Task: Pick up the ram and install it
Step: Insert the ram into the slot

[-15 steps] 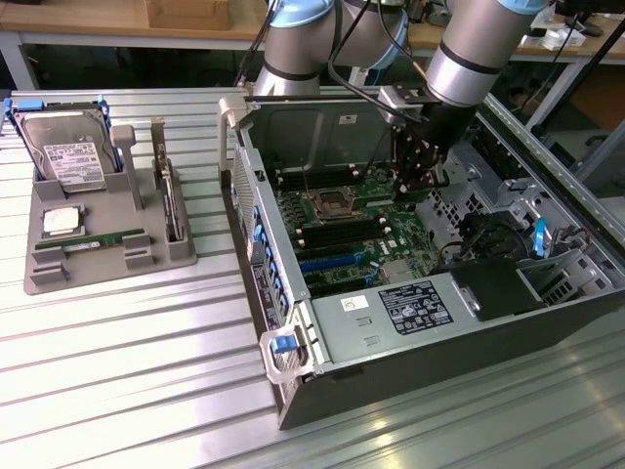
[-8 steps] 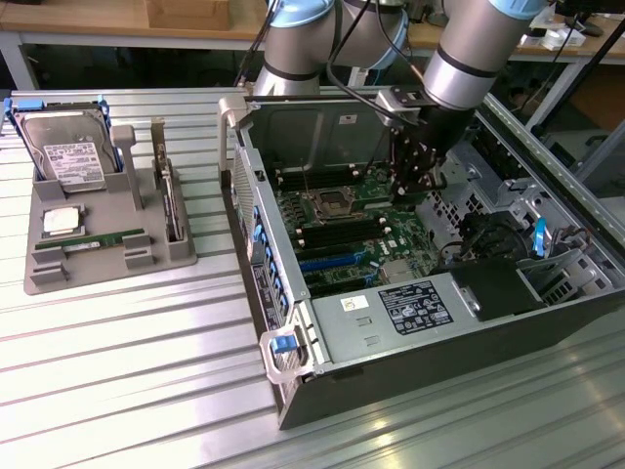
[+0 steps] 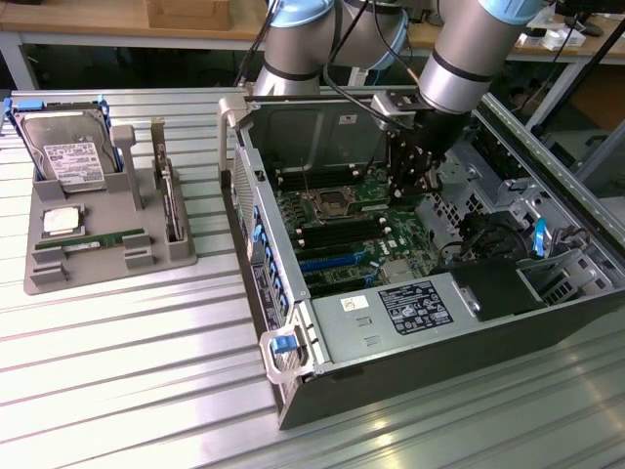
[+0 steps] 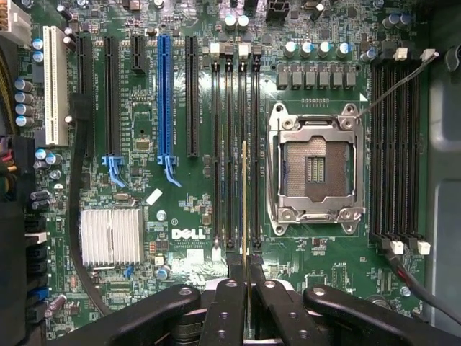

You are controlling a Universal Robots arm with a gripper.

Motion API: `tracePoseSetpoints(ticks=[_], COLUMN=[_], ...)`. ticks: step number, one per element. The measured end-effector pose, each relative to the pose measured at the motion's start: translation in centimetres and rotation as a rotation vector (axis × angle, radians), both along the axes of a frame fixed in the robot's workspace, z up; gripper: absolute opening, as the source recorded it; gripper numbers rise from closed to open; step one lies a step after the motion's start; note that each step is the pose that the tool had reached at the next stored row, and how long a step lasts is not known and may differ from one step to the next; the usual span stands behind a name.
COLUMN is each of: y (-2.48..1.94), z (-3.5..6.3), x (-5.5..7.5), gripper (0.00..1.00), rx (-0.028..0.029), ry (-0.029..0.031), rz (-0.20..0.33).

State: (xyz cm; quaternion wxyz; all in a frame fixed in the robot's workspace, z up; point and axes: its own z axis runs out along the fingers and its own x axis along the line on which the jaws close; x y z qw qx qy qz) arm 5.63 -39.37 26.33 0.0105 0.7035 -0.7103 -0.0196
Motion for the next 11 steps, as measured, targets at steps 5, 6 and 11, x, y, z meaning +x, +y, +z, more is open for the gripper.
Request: tracePoseSetpoints(ticks=[5, 6, 11], y=[0.00, 0.00, -0.57], z=[-0.50, -0.56, -0.84], x=[-1.4, -1.6, -3.4], gripper=[0.12, 0.12, 0.12], rx=[0.0000, 0.0000, 0.0001], ry=[0.0000, 0.0000, 0.0000], rz=[0.000, 0.000, 0.000])
